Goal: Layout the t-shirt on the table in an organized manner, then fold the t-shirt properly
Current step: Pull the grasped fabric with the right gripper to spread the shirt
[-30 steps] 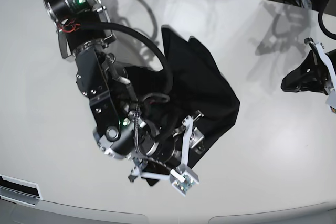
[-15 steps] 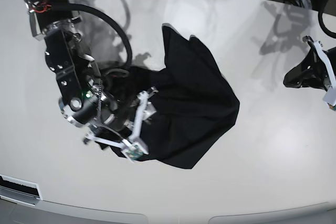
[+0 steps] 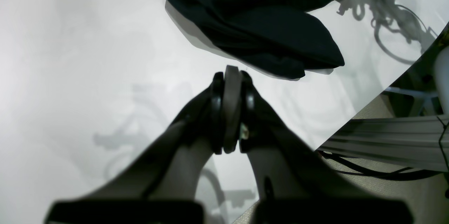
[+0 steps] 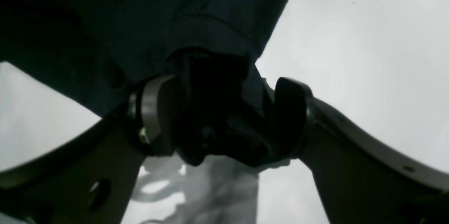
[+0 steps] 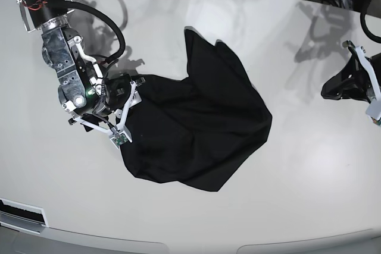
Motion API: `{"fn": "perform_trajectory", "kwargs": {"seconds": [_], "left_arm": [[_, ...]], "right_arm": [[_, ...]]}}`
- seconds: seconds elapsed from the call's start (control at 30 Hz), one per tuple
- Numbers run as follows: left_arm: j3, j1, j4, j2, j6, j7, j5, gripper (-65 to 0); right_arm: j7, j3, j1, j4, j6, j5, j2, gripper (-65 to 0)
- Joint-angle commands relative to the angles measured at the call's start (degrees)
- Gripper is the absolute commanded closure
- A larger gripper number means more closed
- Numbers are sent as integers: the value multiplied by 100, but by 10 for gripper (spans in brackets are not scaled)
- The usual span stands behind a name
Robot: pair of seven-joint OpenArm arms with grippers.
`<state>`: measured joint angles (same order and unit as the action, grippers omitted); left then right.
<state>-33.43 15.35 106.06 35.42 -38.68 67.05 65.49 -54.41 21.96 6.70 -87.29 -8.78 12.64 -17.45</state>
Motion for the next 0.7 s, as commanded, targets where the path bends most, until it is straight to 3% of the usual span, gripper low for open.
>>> {"fn": "perform_trajectory", "kwargs": {"seconds": [0.0, 0.1, 0.17, 0.37, 0.57, 0.63, 0.67], "left_arm": [[-59, -46, 68, 125, -33, -127, 96, 0], [-59, -46, 68, 122, -33, -127, 103, 0], [-59, -46, 68, 122, -35, -127, 103, 0], [-59, -46, 68, 122, -35, -127, 96, 0], [-59, -46, 68, 122, -35, -125, 94, 0], [-59, -46, 68, 122, -35, -127, 94, 0], [-59, -46, 68, 122, -35, -127, 96, 0]], "right_arm": [[74, -37, 125, -72, -31, 127, -35, -432], [-74, -37, 157, -74, -66, 551, -31, -432], [-72, -37, 155, -74, -260, 713, 0, -432], [63, -37, 155, -72, -402, 675, 238, -421], [245, -37, 155, -72, -352, -101, 249, -75], [245, -37, 155, -72, -341, -269, 249, 0], [238, -37, 157, -72, -354, -267, 247, 0]]}}
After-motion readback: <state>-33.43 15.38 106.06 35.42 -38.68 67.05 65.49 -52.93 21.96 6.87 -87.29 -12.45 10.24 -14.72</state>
